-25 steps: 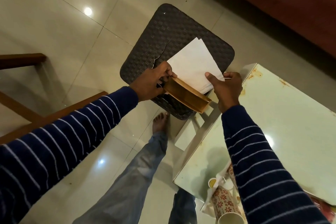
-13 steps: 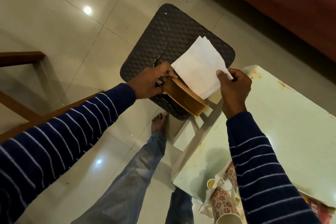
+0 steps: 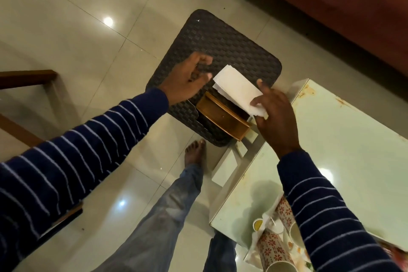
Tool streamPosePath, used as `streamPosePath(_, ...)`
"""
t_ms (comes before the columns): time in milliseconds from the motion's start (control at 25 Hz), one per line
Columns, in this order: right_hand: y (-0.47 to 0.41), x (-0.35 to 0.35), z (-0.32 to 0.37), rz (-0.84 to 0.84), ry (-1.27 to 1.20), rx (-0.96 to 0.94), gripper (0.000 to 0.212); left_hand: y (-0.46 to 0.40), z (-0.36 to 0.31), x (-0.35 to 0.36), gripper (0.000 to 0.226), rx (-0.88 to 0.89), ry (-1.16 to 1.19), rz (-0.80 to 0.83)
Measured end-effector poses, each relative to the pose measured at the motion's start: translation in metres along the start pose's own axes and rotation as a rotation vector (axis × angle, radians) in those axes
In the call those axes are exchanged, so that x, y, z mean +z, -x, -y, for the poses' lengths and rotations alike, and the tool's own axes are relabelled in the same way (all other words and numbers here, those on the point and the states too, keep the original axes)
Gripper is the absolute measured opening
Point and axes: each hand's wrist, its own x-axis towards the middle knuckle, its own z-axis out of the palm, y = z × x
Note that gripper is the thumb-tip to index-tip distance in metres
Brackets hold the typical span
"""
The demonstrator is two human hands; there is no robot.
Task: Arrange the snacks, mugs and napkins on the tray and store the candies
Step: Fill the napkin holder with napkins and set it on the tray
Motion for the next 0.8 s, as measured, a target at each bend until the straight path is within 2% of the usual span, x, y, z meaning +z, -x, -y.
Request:
streamPosePath(80, 0.001, 0.003, -0.004, 0.12, 0.068, -0.005, 0.034, -0.011, -0.012, 0.011, 0.039, 0.011, -0.026, 0.011)
streamPosePath(160, 0.002, 0.004, -0.008, 0.172, 0.056, -0.008, 0.034, -0.022, -0.018, 0.023, 0.036, 0.021, -0.126, 0.022)
streamPosePath(280, 0.004, 0.005, -0.005, 0.007, -0.18, 0.131, 0.028, -0.034, -0.018, 0.038, 0.033, -0.027, -0.239, 0.011)
streamPosePath(360, -0.001, 0.004, 0.003, -0.201, -0.355, 0.388, 0.031, -0.038, -0.017, 0.041, 0.04, -0.075, -0.211, -0.014)
streamPosePath(400, -0.005, 0.004, 0.007, -0.253, -0.406, 0.512, 0.037, -0.038, -0.016, 0.041, 0.047, -0.095, -0.185, -0.02)
streamPosePath(520, -0.013, 0.007, 0.015, -0.13, -0.483, 0.741, 0.056, -0.039, -0.016, 0.043, 0.068, -0.121, -0.164, -0.017)
streamPosePath(600, -0.014, 0.01, 0.018, -0.095, -0.552, 0.807, 0.056, -0.039, -0.015, 0.042, 0.071, -0.105, -0.213, -0.001)
streamPosePath(720, -0.012, 0.001, 0.02, -0.161, -0.78, 0.875, 0.043, -0.039, -0.015, 0.041, 0.065, -0.074, -0.242, 0.047)
streamPosePath(800, -0.011, -0.011, 0.023, -0.185, -0.944, 0.894, 0.037, -0.037, -0.019, 0.037, 0.052, -0.104, -0.161, 0.046)
